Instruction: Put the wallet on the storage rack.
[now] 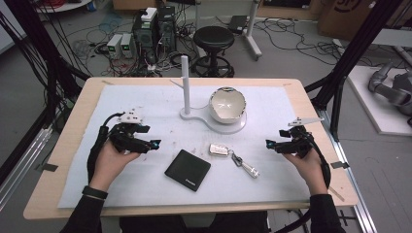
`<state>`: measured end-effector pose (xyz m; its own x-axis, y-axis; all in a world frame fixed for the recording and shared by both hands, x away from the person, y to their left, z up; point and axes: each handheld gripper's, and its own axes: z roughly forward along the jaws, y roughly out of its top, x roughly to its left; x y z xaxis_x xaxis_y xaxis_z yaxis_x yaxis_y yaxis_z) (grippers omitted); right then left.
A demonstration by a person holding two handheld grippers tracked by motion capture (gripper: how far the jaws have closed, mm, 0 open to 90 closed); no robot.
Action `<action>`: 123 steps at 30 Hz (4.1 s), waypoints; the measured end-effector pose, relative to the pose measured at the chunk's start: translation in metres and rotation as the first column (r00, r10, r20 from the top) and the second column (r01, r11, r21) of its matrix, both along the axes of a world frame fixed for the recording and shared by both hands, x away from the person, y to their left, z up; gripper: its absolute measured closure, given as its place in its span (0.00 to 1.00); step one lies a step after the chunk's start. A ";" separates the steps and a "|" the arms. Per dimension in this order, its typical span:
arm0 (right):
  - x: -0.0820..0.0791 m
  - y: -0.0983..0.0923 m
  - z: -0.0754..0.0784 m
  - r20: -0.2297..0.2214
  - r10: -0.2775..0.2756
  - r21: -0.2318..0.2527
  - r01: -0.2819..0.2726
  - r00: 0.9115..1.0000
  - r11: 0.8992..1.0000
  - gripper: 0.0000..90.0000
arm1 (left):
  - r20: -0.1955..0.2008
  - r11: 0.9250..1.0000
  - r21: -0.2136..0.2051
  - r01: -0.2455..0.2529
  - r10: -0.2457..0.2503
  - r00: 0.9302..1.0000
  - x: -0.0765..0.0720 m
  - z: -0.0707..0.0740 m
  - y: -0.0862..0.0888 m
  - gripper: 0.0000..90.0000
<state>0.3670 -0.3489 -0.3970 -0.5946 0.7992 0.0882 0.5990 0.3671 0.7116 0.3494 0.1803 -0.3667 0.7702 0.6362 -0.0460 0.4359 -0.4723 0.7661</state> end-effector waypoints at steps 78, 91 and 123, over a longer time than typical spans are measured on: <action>0.001 -0.004 -0.007 -0.020 0.010 -0.023 -0.010 1.000 1.000 0.23 | -0.421 0.992 -0.122 -0.022 -0.032 0.907 -0.009 -0.065 -0.048 0.76; 0.001 -0.003 -0.006 -0.012 0.008 -0.026 -0.009 1.000 1.000 0.23 | -0.170 0.977 -0.132 0.167 -0.188 0.967 -0.017 -0.019 -0.074 0.91; 0.001 -0.003 -0.005 -0.010 0.011 -0.019 -0.011 1.000 1.000 0.23 | 0.317 0.994 -0.044 0.095 -0.077 0.945 0.066 0.094 -0.162 0.91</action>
<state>0.3676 -0.3522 -0.4020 -0.6027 0.7940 0.0787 0.6017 0.3875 0.6984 0.4157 0.0180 -0.2728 0.8030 0.5703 0.1729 0.1277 -0.4481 0.8848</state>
